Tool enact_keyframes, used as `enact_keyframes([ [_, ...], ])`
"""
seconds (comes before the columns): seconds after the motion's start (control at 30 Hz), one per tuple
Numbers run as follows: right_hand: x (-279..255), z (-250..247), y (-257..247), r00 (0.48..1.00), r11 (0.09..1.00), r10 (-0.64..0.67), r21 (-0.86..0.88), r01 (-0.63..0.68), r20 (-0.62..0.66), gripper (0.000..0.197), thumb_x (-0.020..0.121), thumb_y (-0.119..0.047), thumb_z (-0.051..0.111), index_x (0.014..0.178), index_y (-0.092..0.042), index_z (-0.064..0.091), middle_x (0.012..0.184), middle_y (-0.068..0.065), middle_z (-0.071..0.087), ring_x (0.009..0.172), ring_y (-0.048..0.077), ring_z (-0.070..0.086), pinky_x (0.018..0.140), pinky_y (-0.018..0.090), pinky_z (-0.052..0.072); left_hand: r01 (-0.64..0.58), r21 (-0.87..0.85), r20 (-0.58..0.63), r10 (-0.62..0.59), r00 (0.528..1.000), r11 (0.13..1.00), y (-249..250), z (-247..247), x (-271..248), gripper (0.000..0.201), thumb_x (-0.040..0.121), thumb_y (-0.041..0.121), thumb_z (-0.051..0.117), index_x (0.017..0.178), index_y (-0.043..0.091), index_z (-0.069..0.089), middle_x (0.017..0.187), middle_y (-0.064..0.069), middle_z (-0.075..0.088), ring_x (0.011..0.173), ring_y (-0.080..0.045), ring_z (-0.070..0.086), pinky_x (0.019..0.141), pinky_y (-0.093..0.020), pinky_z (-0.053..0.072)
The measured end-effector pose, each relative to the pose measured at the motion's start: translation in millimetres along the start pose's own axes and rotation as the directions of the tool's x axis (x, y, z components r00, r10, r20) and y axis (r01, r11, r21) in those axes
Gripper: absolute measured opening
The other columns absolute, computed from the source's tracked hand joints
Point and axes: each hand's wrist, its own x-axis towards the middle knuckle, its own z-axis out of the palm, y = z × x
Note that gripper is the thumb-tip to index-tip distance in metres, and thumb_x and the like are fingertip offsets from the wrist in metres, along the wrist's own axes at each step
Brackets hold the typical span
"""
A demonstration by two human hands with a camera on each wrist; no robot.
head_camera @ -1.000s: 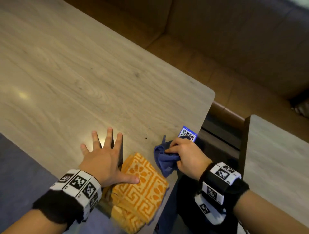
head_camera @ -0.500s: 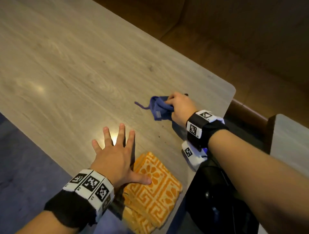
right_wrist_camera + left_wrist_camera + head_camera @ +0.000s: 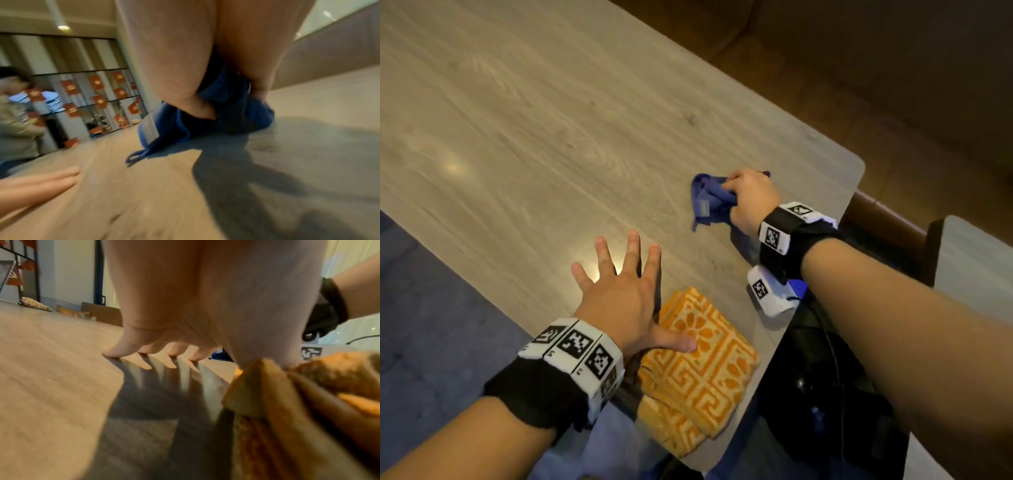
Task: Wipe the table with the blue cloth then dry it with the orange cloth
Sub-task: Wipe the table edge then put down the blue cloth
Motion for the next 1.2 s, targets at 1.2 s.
enact_keyframes([
  [1.2,-195,37,41,0.994,0.991,0.105,0.086,-0.102,-0.035,0.04,0.067,-0.005,0.058,0.1,-0.022,0.075,0.103,0.003,0.061,0.096,0.029,0.057,0.084,0.036,0.048,-0.012,-0.02,0.025,0.012,1.0,1.0,1,-5,-3,0.161,0.033,0.109,0.037,0.152,0.024,-0.03,0.157,-0.009,-0.04,0.144,-0.053,-0.023,0.112,-0.075,0.008],
])
